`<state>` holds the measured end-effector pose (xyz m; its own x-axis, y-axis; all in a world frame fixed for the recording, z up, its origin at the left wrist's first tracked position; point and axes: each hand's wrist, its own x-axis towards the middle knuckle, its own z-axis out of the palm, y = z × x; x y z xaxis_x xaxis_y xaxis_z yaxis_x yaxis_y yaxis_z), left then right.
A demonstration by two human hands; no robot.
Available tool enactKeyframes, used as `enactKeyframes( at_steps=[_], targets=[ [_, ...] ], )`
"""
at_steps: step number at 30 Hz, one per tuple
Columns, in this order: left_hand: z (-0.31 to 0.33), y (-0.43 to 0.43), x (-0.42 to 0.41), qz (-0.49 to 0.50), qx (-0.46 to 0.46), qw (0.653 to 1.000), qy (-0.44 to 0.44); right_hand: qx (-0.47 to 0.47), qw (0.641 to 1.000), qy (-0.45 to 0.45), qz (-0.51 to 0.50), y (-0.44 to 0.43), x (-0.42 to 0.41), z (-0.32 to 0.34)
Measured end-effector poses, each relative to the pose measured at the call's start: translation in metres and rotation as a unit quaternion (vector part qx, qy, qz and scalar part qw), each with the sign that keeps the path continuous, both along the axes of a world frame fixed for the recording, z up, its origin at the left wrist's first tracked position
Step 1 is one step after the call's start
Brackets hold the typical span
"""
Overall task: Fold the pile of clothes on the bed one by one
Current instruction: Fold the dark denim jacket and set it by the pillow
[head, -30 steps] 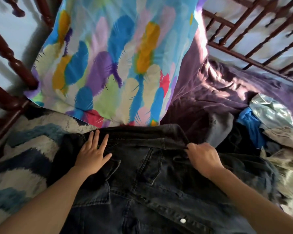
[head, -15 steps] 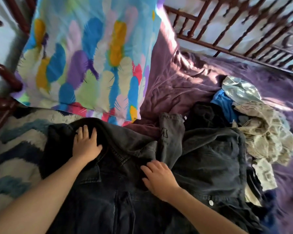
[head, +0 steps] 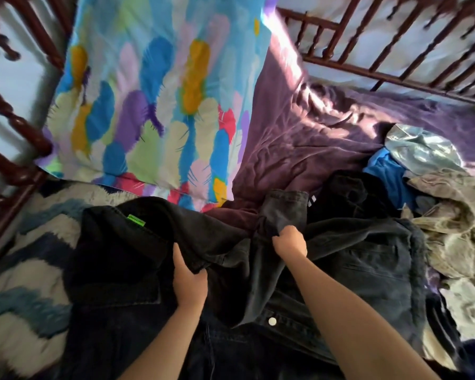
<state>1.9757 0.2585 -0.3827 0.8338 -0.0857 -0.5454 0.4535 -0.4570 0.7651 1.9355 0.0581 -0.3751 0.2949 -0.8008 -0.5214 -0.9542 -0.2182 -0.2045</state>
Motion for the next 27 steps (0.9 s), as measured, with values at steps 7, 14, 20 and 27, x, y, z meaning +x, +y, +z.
enactKeyframes(
  at_steps=[7, 14, 20, 27],
  targets=[
    [0.047, 0.008, 0.035, 0.066, -0.121, 0.989, -0.046, -0.150, 0.880, -0.388, -0.229, -0.010, -0.053, 0.116],
    [0.054, 0.039, 0.015, 0.078, -0.165, 0.982, -0.042, -0.084, 0.793, -0.438, -0.414, 0.122, -0.190, 0.122],
    [0.017, 0.070, -0.033, 0.012, -0.035, 0.998, 0.054, 0.286, 0.777, -0.258, -0.498, 0.207, -0.258, 0.069],
    [0.001, 0.068, -0.103, -0.092, 0.029, 0.981, 0.166, 0.078, 0.962, -0.088, -0.248, 0.163, -0.319, 0.032]
  ],
)
